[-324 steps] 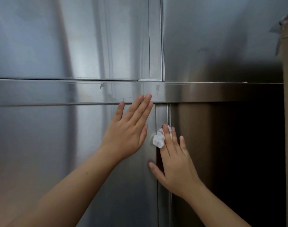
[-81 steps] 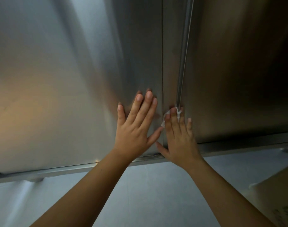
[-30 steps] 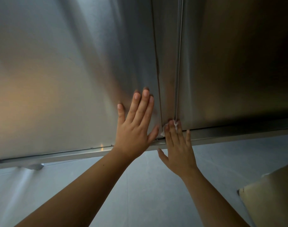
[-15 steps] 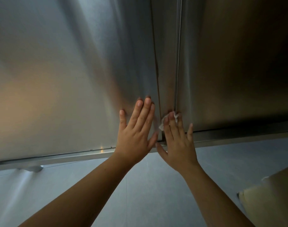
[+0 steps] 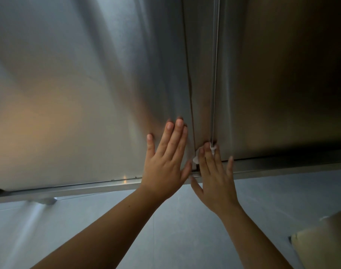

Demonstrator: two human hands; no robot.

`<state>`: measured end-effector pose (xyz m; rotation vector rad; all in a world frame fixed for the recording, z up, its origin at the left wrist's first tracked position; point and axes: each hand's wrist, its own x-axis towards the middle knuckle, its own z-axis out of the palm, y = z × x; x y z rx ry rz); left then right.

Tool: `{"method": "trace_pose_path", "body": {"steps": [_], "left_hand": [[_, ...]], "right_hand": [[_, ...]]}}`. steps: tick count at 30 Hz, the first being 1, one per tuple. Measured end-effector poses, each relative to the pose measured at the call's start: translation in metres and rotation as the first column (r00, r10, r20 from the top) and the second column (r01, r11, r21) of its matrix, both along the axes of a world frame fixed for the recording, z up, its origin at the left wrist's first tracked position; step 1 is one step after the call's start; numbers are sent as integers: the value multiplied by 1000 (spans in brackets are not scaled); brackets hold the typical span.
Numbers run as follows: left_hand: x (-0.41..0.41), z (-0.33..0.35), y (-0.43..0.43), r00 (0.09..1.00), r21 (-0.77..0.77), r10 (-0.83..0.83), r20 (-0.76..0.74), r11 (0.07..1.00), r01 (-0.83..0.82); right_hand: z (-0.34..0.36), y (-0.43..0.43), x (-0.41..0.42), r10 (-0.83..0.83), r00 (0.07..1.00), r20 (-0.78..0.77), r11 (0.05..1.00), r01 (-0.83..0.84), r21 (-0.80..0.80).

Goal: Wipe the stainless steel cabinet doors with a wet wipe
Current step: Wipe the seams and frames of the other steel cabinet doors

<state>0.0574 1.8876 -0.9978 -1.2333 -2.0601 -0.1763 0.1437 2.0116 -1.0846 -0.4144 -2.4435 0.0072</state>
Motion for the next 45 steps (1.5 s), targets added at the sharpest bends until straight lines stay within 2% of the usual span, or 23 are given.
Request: {"method": "trace_pose_path", "body": {"steps": [4,10,13,18,21,28,33,38,45], "left_hand": [[1,1,-1,1000,10,-4,-8,1000,4],[1,1,0,1000,8,-1,3,1000,1],[-1,-1,-6,1000,-40,-7,-4,999,7],[-1,6,-9,999,-63,-11,-42,998,9],[0,25,1,998,-4,-2,-57,1000,2],[-5,80,17,991,187,-12,-136,982,37],[-16,131,21,977,216,-29,-210,974,75],[-16,182,20,981,268,-12,-192,961,64],[-16,253,21,985,348,5,-174,936,57]], "right_hand": [[30,2,-11,-14,999,-36,1000,15,11],[-30,-2,10,12,992,129,1000,-11,-9],[-32,-5,12,3,987,163,999,4,-43],[-16,-1,9,6,997,75,1000,-5,-19],[16,-1,-3,-6,1000,4,1000,6,-5],[94,12,-8,66,997,-46,993,-61,98],[145,12,-5,85,992,-92,990,-73,122],[222,15,-18,75,973,-216,985,-39,168],[287,18,-13,77,981,-178,976,-37,215]]}}
